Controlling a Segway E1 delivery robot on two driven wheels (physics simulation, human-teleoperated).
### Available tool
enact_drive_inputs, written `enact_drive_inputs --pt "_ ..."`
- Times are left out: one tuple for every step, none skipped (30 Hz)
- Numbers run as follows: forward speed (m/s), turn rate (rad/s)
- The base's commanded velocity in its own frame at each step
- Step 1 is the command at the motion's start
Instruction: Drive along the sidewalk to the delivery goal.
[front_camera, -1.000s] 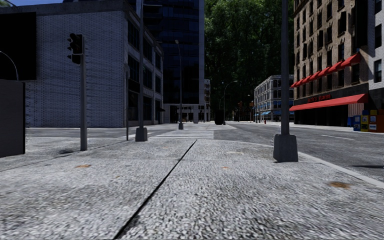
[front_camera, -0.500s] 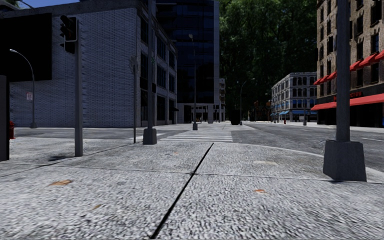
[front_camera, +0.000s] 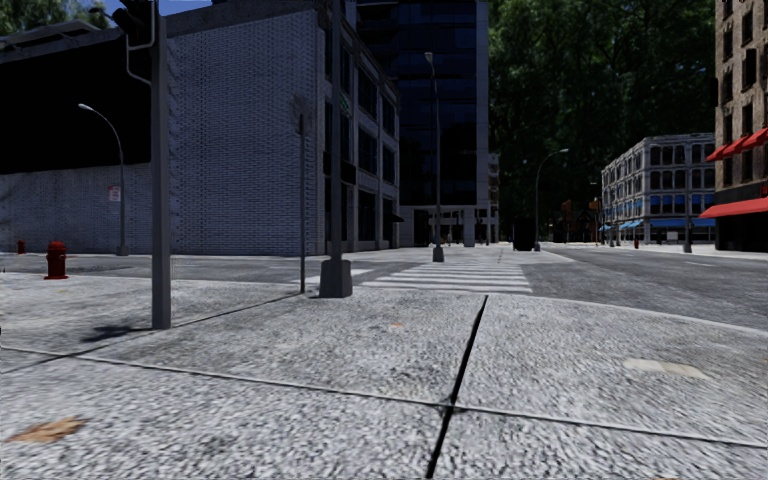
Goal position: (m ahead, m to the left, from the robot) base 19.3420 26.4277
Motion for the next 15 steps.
enact_drive_inputs --pt "2.00 0.36" --pt "2.00 0.36" --pt "2.00 0.36" --pt "2.00 0.36" --pt "2.00 0.36" --pt "2.00 0.36" --pt "2.00 0.36" --pt "2.00 0.36" --pt "2.00 0.36" --pt "2.00 0.36" --pt "2.00 0.36" --pt "2.00 0.36" --pt "2.00 0.36" --pt "2.00 0.36" --pt "2.00 0.36"
